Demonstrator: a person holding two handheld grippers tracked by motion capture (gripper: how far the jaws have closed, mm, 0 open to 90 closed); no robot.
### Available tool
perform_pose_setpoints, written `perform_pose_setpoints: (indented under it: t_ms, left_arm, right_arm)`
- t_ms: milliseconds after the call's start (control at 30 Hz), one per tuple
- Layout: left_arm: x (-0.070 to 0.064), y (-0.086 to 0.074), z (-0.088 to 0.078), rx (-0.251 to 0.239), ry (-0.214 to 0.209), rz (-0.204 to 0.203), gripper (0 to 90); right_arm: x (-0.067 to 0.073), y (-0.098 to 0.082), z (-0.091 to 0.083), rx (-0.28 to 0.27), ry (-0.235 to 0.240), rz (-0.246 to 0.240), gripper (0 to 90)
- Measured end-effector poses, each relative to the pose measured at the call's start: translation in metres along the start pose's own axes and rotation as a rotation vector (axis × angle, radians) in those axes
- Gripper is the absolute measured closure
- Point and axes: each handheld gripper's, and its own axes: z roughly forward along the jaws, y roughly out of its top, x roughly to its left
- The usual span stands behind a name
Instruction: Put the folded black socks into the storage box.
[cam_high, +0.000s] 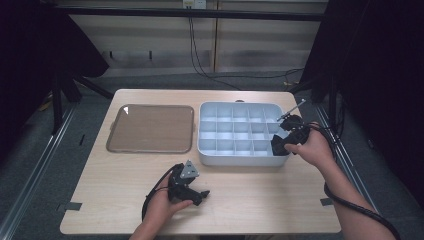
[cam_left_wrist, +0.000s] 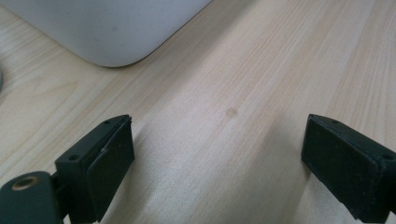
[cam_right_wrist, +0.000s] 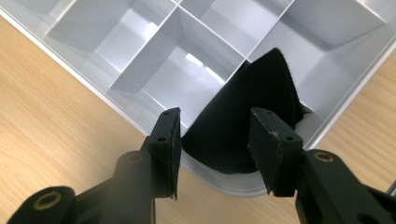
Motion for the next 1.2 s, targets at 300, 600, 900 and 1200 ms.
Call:
perform_pose_setpoints:
  t_ms: [300, 600, 900, 1200]
  left_arm:
    - [0.0, 0.0, 0.0, 0.0, 0.0, -0.001, 9.0]
    - [0.0, 0.0, 0.0, 0.0, 0.0, -0.001, 9.0]
    - [0.0, 0.0, 0.0, 0.0, 0.0, -0.003, 9.0]
    - [0.0, 0.0, 0.0, 0.001, 0.0, -0.002, 9.0]
  right_arm:
    - [0.008, -0.002, -0.005, -0.036, 0.023, -0.017, 46.5]
    - [0.016, -0.005, -0.016, -0.069, 0.049, -0.032, 44.1]
    - [0.028, -0.009, -0.017, -0.085, 0.079, -0.063, 42.0]
    - [0.041, -0.012, -0.019, -0.097, 0.09, -0.093, 41.6]
